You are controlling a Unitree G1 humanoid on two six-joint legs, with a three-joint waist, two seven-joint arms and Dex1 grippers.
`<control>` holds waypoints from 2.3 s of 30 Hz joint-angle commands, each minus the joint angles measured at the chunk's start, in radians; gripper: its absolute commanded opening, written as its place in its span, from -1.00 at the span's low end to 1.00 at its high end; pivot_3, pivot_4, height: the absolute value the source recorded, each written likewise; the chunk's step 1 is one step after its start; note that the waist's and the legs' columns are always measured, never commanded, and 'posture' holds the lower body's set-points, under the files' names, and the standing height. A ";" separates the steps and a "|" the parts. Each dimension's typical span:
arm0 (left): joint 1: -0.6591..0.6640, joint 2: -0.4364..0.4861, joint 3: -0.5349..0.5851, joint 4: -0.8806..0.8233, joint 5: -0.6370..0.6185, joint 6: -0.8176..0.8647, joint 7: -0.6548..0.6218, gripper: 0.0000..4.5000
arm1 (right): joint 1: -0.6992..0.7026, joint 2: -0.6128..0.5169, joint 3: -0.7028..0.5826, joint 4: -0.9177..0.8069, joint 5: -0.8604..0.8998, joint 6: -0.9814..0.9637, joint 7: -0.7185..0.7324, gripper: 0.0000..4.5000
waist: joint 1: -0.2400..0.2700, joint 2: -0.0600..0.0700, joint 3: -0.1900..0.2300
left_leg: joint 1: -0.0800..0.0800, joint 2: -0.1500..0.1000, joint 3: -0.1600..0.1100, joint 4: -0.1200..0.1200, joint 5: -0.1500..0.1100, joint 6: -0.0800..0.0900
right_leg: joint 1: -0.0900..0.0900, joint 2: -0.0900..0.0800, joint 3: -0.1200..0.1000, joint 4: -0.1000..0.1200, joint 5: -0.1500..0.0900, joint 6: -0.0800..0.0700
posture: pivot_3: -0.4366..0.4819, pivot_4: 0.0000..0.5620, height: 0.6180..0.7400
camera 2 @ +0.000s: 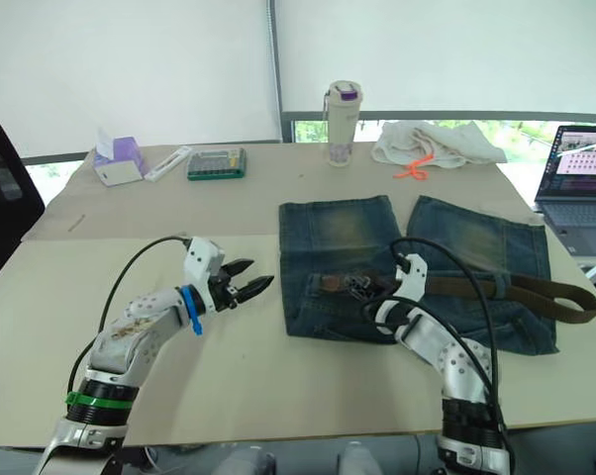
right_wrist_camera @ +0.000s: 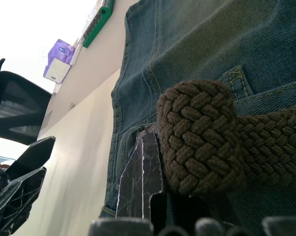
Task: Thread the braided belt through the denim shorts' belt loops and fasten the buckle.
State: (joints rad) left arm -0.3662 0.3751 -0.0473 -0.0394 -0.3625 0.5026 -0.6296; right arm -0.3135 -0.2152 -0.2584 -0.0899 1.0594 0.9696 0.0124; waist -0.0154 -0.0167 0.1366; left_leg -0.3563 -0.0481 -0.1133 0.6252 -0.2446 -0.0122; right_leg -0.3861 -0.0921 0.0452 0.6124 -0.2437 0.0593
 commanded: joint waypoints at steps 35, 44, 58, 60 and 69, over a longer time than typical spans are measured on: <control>0.061 -0.062 0.043 0.032 -0.002 -0.007 0.021 0.55 | -0.209 0.391 -0.118 0.303 -0.016 0.138 -0.020 -1.00 | -0.051 -0.001 -0.004 | 0.005 0.033 0.003 -0.002 -0.003 0.004 | -0.004 0.033 0.001 0.004 0.006 -0.022 | -0.05 -0.47 1.00; 0.071 -0.074 0.048 0.030 -0.008 0.004 0.034 0.55 | -0.215 0.351 -0.043 0.296 -0.086 0.080 -0.037 -1.00 | -0.048 -0.001 -0.004 | 0.005 0.031 0.003 -0.002 -0.003 0.004 | -0.004 0.032 0.001 0.002 0.006 -0.022 | -0.05 -0.47 1.00; 0.088 -0.104 0.022 0.000 -0.006 0.034 0.040 0.55 | -0.251 0.092 0.023 0.328 -0.220 0.058 0.136 -1.00 | -0.021 0.000 -0.003 | 0.004 0.029 0.003 0.000 -0.003 0.004 | -0.003 0.030 0.001 0.001 0.006 -0.022 | -0.05 -0.47 1.00; 0.091 -0.105 0.022 -0.005 -0.007 0.039 0.039 0.55 | -0.259 0.069 0.014 0.345 -0.226 0.053 0.152 -1.00 | -0.018 0.000 -0.003 | 0.003 0.029 0.003 0.001 -0.003 0.004 | -0.002 0.030 0.001 0.001 0.006 -0.022 | -0.05 -0.47 1.00; 0.094 -0.103 0.032 -0.013 -0.010 0.051 0.040 0.55 | -0.250 -0.008 0.004 0.343 -0.240 0.050 0.226 -1.00 | 0.005 0.000 -0.003 | 0.002 0.027 0.003 0.002 -0.003 0.004 | -0.002 0.029 0.001 0.000 0.006 -0.022 | -0.05 -0.47 1.00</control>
State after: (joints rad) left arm -0.2669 0.2701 -0.0223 -0.0119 -0.3571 0.5508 -0.5894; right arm -0.5783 -0.2148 -0.2154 0.2513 0.8363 1.0350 0.2530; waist -0.0107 -0.0165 0.1336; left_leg -0.3542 -0.0209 -0.1100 0.6268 -0.2477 -0.0079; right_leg -0.3880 -0.0629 0.0460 0.6123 -0.2374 0.0374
